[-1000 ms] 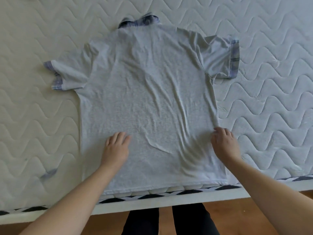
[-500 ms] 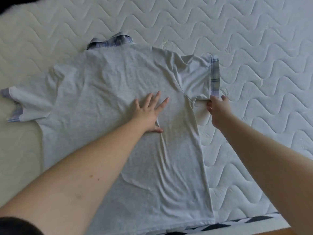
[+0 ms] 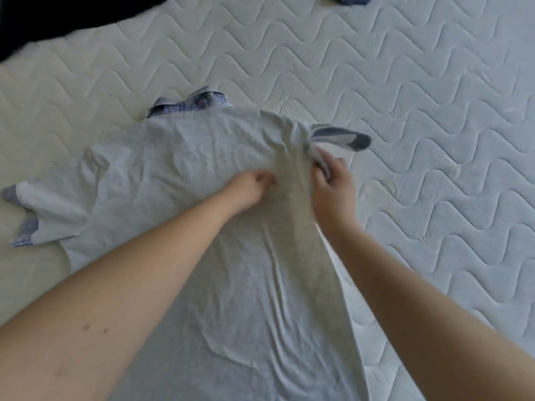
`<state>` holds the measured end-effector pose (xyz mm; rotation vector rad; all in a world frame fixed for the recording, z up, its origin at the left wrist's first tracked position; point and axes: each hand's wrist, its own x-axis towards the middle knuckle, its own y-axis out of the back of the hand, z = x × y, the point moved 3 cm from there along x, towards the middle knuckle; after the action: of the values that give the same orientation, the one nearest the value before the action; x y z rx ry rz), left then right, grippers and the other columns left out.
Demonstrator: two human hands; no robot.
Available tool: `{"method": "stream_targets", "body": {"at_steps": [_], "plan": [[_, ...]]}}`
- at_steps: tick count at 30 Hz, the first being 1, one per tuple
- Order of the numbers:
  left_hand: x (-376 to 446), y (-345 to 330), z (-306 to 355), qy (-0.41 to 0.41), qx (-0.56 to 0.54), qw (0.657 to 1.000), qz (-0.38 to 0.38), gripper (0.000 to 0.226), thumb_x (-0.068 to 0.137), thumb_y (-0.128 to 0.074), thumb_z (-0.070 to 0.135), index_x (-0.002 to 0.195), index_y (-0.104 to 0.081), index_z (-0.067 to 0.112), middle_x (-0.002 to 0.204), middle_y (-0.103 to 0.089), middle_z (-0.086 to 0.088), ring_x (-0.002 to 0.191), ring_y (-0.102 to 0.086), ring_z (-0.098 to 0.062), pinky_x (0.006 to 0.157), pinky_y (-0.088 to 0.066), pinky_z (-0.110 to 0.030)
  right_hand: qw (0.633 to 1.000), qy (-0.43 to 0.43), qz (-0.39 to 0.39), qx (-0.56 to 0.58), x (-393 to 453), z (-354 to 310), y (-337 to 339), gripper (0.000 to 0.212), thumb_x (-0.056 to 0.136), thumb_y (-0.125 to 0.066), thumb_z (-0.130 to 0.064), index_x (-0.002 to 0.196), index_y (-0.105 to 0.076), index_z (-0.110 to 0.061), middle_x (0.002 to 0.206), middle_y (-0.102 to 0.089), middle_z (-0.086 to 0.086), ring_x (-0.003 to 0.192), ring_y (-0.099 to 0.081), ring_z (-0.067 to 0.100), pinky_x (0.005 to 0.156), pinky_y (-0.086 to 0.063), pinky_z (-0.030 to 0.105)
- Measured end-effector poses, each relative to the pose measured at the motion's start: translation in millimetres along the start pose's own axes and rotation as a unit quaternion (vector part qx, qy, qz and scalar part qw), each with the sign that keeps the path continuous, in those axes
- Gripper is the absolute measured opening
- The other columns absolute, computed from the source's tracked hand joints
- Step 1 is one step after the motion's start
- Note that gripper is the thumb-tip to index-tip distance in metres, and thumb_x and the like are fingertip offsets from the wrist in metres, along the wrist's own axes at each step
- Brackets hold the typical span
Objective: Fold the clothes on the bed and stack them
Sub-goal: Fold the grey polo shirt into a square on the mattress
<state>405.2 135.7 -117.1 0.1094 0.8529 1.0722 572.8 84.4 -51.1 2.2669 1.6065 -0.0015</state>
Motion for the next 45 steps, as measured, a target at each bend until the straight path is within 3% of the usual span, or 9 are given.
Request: {"method": "stream_targets", "body": {"at_steps": [2,5,8,11,16,24,29,33,45], "plan": [[12,23,7,0.114,-0.232,0.966,0.031,0.039,0.104,-0.04,0.037,0.088,-0.068,0.016,0.08,-0.07,-0.003,0.07,-0.064,-0.015,0.061,-0.049,-0.02,0.991,0.09,-0.06,-0.079,-22,-7,-24,0.04,0.09,-0.054,-0.008,0.124,-0.067,-0.024,0.104,-0.053,0.002,0.095,-0.054,0.009,0.09,-0.043,0.021],[29,51,10,0.153,-0.348,0.925,0.012,0.064,0.1,-0.027,0.059,0.1,-0.07,0.012,0.094,-0.074,-0.008,0.087,-0.07,-0.021,0.079,-0.054,-0.03,0.94,0.176,-0.18,-0.232,-45,1,-56,0.046,0.089,-0.054,-0.011,0.131,-0.061,-0.028,0.132,-0.051,0.008,0.122,-0.048,0.028,0.103,-0.037,0.042],[39,68,12,0.16,-0.33,0.93,-0.005,0.078,0.09,-0.024,0.076,0.106,-0.069,0.013,0.101,-0.075,-0.007,0.085,-0.073,-0.019,0.071,-0.055,-0.03,0.885,0.161,-0.332,-0.284,-63,20,-77,0.047,0.097,-0.05,-0.017,0.142,-0.049,-0.029,0.153,-0.036,0.004,0.139,-0.034,0.026,0.112,-0.027,0.041],[40,67,9,0.17,-0.192,0.966,-0.032,0.095,0.069,-0.052,0.086,0.137,-0.053,0.019,0.139,-0.056,-0.005,0.12,-0.058,-0.023,0.102,-0.044,-0.042,0.868,0.143,-0.375,-0.291,-74,35,-78,0.055,0.098,-0.053,-0.026,0.15,-0.035,-0.027,0.157,-0.03,0.001,0.144,-0.026,0.023,0.115,-0.024,0.041],[35,47,3,0.094,0.1,0.99,0.039,0.066,0.084,-0.074,0.043,0.137,-0.05,0.012,0.136,-0.056,-0.01,0.115,-0.057,-0.025,0.085,-0.043,-0.026,0.864,0.157,-0.285,-0.384,-80,55,-53,0.077,0.087,-0.064,-0.026,0.153,-0.026,-0.023,0.158,-0.029,0.005,0.146,-0.024,0.025,0.12,-0.016,0.042],[17,93,-11,0.035,0.152,0.969,0.193,0.032,0.101,-0.047,0.033,0.095,-0.065,0.007,0.097,-0.065,-0.017,0.093,-0.059,-0.035,0.069,-0.036,-0.031,0.859,0.147,-0.204,-0.446,-85,75,-37,0.065,0.095,-0.051,-0.021,0.154,-0.025,-0.026,0.16,-0.025,0.0,0.147,-0.024,0.028,0.117,-0.022,0.051],[9,104,-44,0.107,0.136,0.974,0.149,0.05,0.088,-0.064,0.053,0.115,-0.063,0.011,0.111,-0.065,-0.009,0.098,-0.06,-0.027,0.074,-0.039,-0.028,0.842,0.128,-0.244,-0.463,-92,78,-51,0.078,0.093,-0.049,-0.012,0.156,-0.008,-0.03,0.164,-0.008,-0.004,0.151,-0.01,0.025,0.12,-0.015,0.048],[-3,99,-69,0.139,0.157,0.977,0.047,0.059,0.073,-0.078,0.055,0.111,-0.066,0.012,0.1,-0.066,-0.001,0.085,-0.058,-0.018,0.071,-0.042,-0.026,0.843,0.143,-0.226,-0.468,-98,78,-48,0.075,0.09,-0.058,-0.013,0.155,-0.022,-0.024,0.161,-0.022,0.001,0.148,-0.021,0.028,0.116,-0.027,0.051],[-43,132,-84,0.069,-0.069,0.973,0.21,0.021,0.082,-0.077,0.032,0.094,-0.061,0.022,0.09,-0.066,0.006,0.08,-0.061,-0.015,0.068,-0.048,-0.027,0.828,0.194,-0.223,-0.476,-124,78,-53,0.085,0.076,-0.052,0.006,0.154,-0.028,-0.018,0.16,-0.026,0.005,0.147,-0.024,0.029,0.113,-0.034,0.045]]}}
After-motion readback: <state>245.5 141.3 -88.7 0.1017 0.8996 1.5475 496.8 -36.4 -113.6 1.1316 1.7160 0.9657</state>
